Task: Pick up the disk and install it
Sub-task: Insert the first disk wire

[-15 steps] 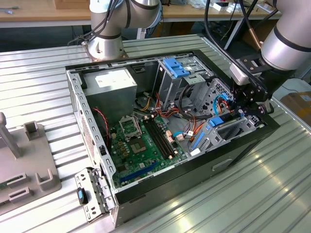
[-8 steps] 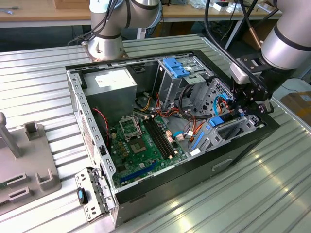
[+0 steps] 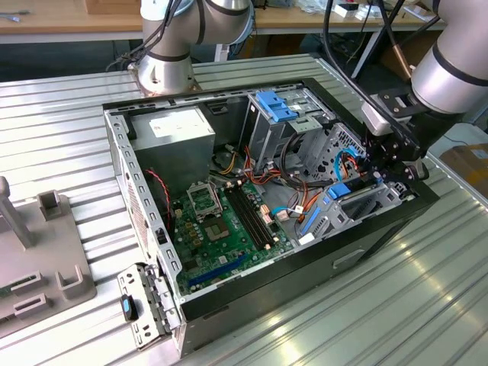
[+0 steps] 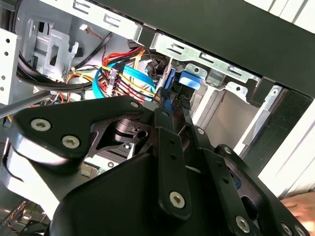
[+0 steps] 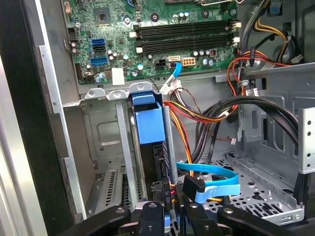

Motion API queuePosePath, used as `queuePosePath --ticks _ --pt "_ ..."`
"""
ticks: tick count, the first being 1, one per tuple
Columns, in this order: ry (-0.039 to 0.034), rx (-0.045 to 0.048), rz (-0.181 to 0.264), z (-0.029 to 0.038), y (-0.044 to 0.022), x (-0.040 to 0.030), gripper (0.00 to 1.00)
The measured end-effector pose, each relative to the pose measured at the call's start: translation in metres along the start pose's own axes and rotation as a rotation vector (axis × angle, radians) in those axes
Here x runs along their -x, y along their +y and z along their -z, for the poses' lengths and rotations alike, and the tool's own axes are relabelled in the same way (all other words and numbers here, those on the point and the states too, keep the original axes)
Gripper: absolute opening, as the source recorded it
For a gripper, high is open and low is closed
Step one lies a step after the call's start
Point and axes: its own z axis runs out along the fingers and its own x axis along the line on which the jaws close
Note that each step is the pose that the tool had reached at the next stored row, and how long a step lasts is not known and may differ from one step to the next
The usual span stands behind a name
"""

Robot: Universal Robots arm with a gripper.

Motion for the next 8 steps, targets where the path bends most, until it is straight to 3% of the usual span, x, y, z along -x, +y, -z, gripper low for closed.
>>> queuePosePath --ticks 8 --pt "-0.0004 0.0 0.0 -0.0021 0.0 -0.002 0.24"
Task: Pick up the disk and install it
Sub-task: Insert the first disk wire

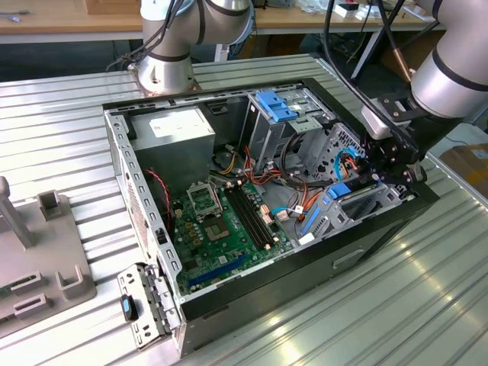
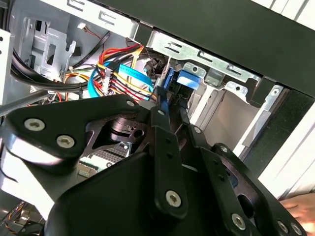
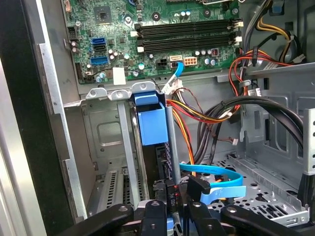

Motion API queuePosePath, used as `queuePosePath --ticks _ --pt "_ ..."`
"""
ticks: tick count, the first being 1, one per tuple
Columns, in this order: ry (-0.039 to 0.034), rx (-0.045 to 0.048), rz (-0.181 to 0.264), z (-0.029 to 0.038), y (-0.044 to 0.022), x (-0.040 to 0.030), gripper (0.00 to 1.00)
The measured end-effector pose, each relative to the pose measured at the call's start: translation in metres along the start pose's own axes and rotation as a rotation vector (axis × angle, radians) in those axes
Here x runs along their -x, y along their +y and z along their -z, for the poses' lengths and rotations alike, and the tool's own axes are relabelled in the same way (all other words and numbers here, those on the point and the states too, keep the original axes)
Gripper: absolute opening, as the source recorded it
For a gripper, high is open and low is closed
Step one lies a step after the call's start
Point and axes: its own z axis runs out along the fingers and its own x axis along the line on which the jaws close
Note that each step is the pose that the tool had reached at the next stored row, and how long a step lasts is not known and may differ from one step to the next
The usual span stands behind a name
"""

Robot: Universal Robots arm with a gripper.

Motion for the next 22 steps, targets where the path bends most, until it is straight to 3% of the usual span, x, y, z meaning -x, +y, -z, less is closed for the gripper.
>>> queuePosePath --ticks 5,6,8,11,14,15,18,22 --pt "-0.0003 0.0001 0.0 0.0 0.0 0.0 0.25" --pt "-0.0003 0.0 0.0 0.0 0.0 0.0 0.31" --pt "-0.0003 0.0001 0.0 0.0 0.0 0.0 0.31" --pt "-0.0005 0.0001 0.0 0.006 -0.0006 0.0018 0.31" --pt "-0.0005 0.0001 0.0 0.0136 -0.0008 0.0079 0.31" --pt "-0.005 0.0007 -0.001 0.0135 -0.0001 0.0119 0.31" --pt "-0.0212 0.0031 -0.003 0.0132 0.0 0.0128 0.31" --pt "-0.0241 0.0036 -0.004 0.013 -0.0005 0.0132 0.31"
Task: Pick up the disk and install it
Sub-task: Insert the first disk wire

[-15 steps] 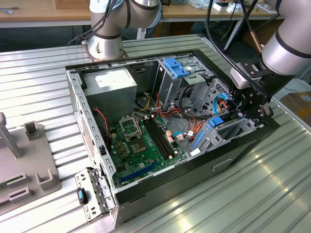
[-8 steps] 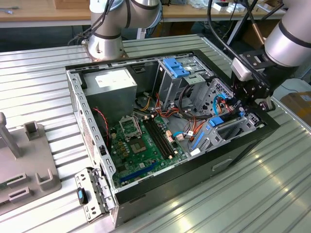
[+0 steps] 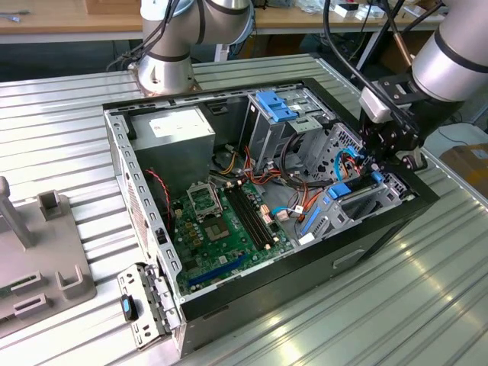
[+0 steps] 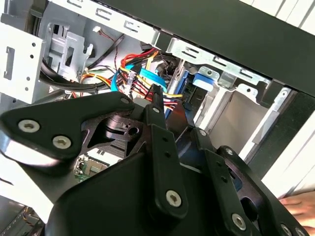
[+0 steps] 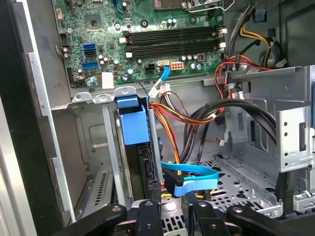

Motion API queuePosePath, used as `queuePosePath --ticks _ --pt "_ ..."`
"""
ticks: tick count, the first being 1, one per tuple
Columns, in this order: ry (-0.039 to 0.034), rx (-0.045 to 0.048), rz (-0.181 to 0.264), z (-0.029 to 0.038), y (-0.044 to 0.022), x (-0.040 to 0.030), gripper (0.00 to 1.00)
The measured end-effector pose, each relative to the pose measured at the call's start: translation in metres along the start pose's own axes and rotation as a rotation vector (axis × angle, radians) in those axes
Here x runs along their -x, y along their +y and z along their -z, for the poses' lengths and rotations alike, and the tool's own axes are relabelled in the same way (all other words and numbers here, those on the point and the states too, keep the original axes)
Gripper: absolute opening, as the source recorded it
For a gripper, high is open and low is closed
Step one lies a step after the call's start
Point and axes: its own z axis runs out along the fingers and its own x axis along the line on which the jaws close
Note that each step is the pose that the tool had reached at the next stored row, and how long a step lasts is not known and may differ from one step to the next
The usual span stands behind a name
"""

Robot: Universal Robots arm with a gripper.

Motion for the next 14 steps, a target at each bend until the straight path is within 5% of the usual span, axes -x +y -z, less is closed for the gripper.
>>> queuePosePath --ticks 3,6,11,14 --pt "0.0001 -0.0001 0.0 0.0057 -0.0007 0.0011 0.31" --pt "0.0222 -0.0033 0.003 0.0094 -0.0009 0.0038 0.31" --pt "0.0237 -0.0037 0.003 0.0108 0.0002 0.0056 0.31" --pt "0.024 -0.0052 -0.001 0.02 0.0009 0.0087 0.31"
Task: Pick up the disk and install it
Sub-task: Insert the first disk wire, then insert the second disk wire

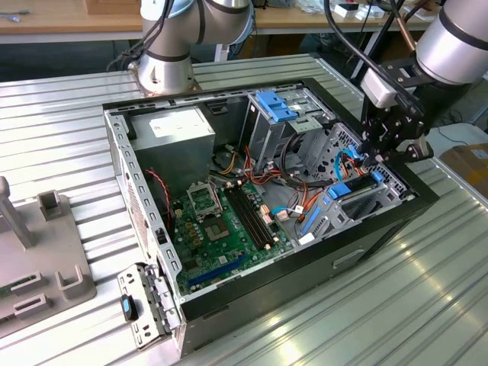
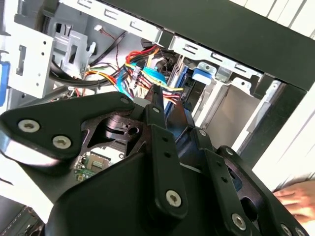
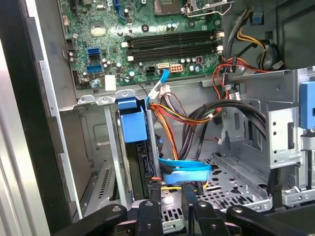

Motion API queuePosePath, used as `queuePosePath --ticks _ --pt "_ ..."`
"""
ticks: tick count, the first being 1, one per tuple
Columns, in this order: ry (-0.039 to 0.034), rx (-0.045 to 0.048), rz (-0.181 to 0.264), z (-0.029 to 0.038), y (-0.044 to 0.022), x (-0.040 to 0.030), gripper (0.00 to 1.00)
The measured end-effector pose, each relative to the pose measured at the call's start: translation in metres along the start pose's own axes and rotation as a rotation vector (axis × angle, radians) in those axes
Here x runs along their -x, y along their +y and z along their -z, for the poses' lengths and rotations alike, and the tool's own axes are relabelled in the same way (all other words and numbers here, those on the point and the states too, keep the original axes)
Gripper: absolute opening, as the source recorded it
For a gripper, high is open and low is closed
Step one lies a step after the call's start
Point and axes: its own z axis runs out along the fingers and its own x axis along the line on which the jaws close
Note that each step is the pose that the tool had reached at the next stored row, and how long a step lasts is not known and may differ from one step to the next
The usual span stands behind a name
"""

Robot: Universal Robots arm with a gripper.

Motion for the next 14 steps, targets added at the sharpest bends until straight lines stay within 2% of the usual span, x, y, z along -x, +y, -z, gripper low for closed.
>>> queuePosePath --ticks 14 --pt "0.0007 -0.0007 -0.005 0.0011 -0.0001 0.0002 0.31"
